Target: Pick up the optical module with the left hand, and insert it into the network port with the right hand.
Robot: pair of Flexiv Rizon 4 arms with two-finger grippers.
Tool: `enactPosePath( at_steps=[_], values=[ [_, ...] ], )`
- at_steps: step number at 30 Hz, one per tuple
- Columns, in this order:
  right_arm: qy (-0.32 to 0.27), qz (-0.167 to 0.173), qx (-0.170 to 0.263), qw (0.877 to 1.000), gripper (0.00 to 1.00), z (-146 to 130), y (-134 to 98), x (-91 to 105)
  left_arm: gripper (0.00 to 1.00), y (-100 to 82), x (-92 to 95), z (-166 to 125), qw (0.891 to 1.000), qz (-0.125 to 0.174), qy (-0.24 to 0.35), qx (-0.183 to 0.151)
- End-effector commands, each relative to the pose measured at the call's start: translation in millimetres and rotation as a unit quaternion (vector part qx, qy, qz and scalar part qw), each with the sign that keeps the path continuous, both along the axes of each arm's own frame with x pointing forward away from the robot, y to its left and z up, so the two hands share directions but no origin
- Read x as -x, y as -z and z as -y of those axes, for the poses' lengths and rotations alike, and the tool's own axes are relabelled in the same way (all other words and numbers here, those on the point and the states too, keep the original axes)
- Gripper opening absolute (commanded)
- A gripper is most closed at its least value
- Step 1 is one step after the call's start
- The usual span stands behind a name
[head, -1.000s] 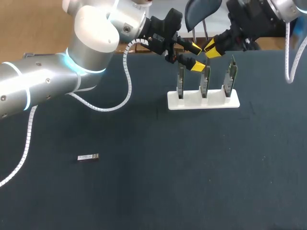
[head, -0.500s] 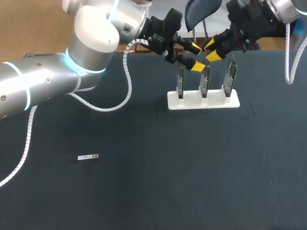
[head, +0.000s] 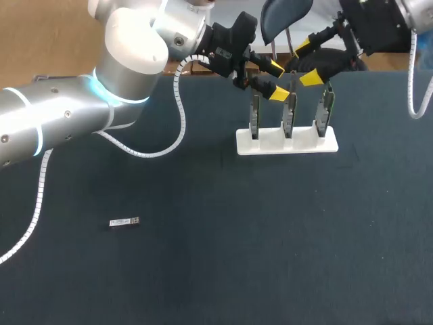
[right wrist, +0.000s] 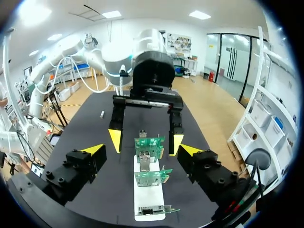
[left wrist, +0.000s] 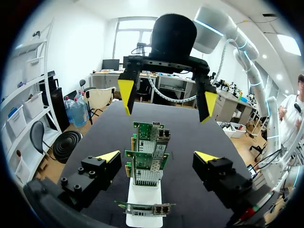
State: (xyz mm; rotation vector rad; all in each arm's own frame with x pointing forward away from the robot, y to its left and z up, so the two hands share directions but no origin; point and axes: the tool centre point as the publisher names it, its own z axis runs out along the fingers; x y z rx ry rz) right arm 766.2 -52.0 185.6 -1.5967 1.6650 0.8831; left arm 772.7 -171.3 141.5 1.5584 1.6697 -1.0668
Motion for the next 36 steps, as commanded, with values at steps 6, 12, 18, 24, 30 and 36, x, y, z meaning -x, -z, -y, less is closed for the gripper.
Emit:
enactPosePath(
  at_steps=[6, 12, 18, 24, 30, 36],
  values=[
    [-0.023, 0.006, -0.012, 1.0, 0.0, 0, -9, -6.2, 1.0, -0.1, -1.6, 1, 1.0, -0.001, 0.002, -0.001],
    [-0.032, 0.024, 0.007, 0.999, 0.0, -10, -7, -5.7, 1.0, -0.1, -1.6, 1, 1.0, -0.001, 0.002, -0.001],
    [-0.025, 0.029, 0.002, 0.999, 0.0, -14, -7, -9.7, 1.0, -0.1, -1.6, 1, 1.0, -0.001, 0.002, -0.001],
    [-0.023, 0.03, 0.005, 0.999, 0.0, -18, -3, -11.3, 1.0, -0.1, -1.6, 1, 1.0, -0.001, 0.002, -0.001],
    [-0.02, 0.027, 0.006, 0.999, 0.0, -19, -1, -12.0, 1.0, -0.1, -1.6, 1, 1.0, -0.001, 0.002, -0.001],
    [-0.018, 0.025, 0.008, 1.0, 0.0, -18, 2, -11.9, 1.0, -0.1, -1.6, 1, 1.0, -0.001, 0.002, -0.001]
  ],
)
